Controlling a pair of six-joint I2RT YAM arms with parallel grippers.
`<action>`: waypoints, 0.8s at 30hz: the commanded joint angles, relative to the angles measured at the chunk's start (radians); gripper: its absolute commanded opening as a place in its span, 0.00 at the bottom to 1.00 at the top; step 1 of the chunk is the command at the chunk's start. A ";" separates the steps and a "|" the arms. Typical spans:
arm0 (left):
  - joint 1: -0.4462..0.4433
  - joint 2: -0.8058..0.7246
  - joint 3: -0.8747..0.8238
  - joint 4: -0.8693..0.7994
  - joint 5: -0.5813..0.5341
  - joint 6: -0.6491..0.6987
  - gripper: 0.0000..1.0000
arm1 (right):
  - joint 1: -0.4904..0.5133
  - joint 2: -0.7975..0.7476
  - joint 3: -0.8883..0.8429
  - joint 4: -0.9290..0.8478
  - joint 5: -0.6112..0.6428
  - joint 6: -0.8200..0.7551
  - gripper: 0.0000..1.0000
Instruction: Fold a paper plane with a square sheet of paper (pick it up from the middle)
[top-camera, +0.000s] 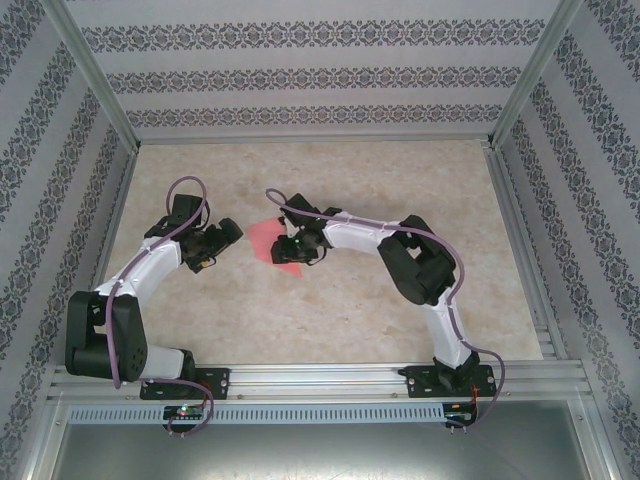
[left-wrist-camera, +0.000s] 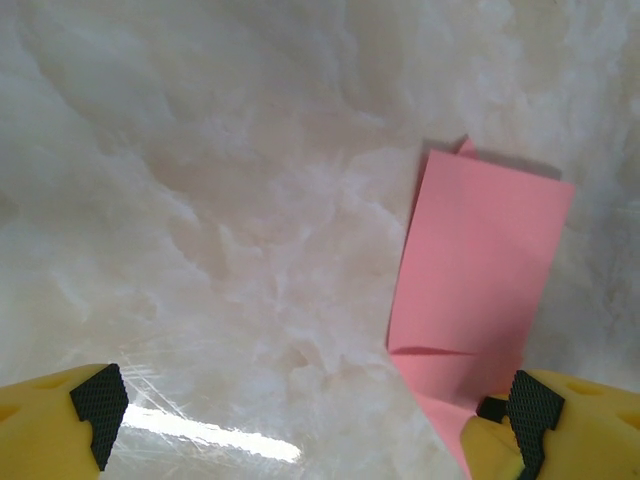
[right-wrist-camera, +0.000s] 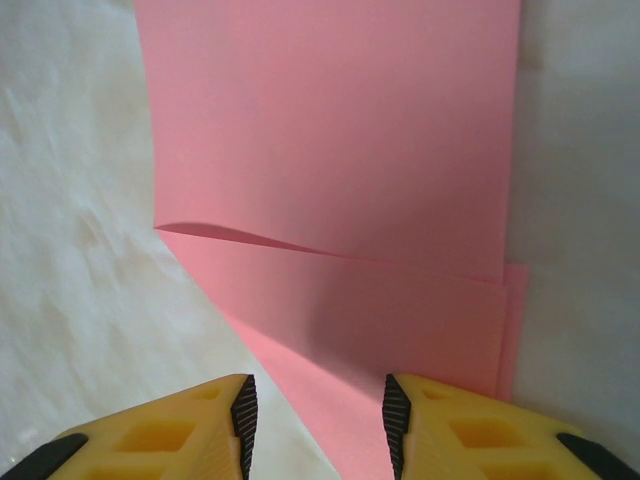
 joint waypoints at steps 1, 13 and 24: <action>0.013 0.007 -0.011 0.051 0.069 0.005 1.00 | -0.030 -0.066 -0.084 -0.136 -0.023 -0.176 0.43; -0.046 0.047 -0.041 0.112 0.193 -0.039 1.00 | -0.047 -0.270 -0.260 0.187 0.024 0.131 0.50; -0.111 0.090 -0.050 0.177 0.246 -0.101 1.00 | -0.073 -0.187 -0.231 0.196 0.010 0.184 0.48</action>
